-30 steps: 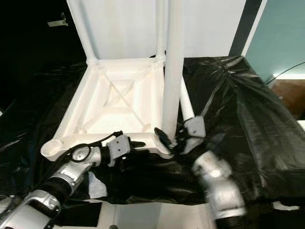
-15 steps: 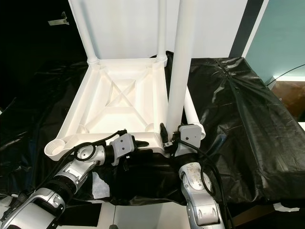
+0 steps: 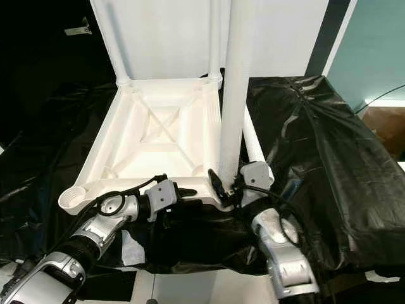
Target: Building children table
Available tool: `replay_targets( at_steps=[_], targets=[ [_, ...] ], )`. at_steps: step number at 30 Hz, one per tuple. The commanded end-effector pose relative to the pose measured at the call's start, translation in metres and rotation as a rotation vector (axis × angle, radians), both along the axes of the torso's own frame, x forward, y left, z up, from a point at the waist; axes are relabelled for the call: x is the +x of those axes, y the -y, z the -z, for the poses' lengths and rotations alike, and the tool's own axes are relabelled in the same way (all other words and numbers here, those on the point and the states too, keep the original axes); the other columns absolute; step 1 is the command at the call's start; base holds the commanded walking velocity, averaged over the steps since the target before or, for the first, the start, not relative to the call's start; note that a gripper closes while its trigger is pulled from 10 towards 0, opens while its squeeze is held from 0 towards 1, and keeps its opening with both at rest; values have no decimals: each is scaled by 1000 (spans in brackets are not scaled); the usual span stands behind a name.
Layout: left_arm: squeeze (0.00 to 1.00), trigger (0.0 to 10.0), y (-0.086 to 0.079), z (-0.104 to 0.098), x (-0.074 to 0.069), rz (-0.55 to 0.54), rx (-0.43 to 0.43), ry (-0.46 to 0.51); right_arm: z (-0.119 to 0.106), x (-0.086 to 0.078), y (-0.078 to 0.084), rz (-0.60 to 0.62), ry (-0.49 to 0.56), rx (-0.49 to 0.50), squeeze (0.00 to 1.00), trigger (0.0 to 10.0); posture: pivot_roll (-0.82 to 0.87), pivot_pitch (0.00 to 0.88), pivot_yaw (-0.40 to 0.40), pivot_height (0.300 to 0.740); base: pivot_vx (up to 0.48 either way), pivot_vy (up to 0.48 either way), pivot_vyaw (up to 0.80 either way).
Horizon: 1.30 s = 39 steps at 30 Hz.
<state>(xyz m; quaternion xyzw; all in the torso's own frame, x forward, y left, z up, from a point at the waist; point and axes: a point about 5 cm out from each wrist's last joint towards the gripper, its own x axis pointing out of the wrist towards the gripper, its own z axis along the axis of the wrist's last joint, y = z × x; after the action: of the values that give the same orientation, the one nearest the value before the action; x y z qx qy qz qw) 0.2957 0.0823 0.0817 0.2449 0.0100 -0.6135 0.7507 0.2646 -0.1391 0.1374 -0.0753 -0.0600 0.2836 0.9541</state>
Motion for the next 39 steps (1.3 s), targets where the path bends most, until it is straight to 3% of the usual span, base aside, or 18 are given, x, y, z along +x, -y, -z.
replay_targets(
  at_steps=[1,5,13,14,15,28,31,32,33,35,37,39],
  targets=[
    [0,10000,-8,35,-23,129,175,-148,-2,3,8,-88,-27,-14,0,10000,-36,12,22,740,0,0,0],
    [0,10000,-7,35,-22,131,180,-145,-7,7,16,-249,-53,-112,0,10000,-35,8,17,740,0,0,0],
    [0,10000,-8,36,-24,133,181,-143,-7,10,20,-376,-96,-171,0,10000,-29,5,11,740,0,0,0],
    [0,10000,-9,37,-24,133,183,-144,-8,11,21,-417,-111,-182,0,4667,-27,5,9,740,0,0,0],
    [0,10000,-9,37,-25,133,184,-144,-8,10,22,-432,-116,-179,0,0,-27,5,9,740,0,0,0],
    [0,10000,-8,39,-26,137,184,-143,-7,10,27,-417,-139,-114,0,0,-35,5,9,740,0,0,0],
    [0,10000,-6,40,-26,136,183,-142,9,-1,18,-177,-128,51,0,0,-25,4,-3,740,0,0,0],
    [0,10000,-6,40,-26,136,183,-142,9,-1,18,-177,-128,51,0,0,-25,4,-3,740,0,0,0],
    [0,10000,-6,40,-26,129,177,-142,18,-10,14,-12,-131,133,0,0,-19,7,-5,740,0,0,0],
    [0,10000,-6,40,-26,129,177,-142,18,-10,14,-12,-131,133,0,0,-19,7,-5,740,0,0,0],
    [0,10000,-7,41,-28,127,175,-145,24,-15,11,134,-130,197,0,0,-18,9,-2,740,0,0,0],
    [0,10000,-8,41,-29,128,175,-146,24,-16,10,178,-124,214,0,0,-18,9,-2,740,0,0,0]
  ],
)
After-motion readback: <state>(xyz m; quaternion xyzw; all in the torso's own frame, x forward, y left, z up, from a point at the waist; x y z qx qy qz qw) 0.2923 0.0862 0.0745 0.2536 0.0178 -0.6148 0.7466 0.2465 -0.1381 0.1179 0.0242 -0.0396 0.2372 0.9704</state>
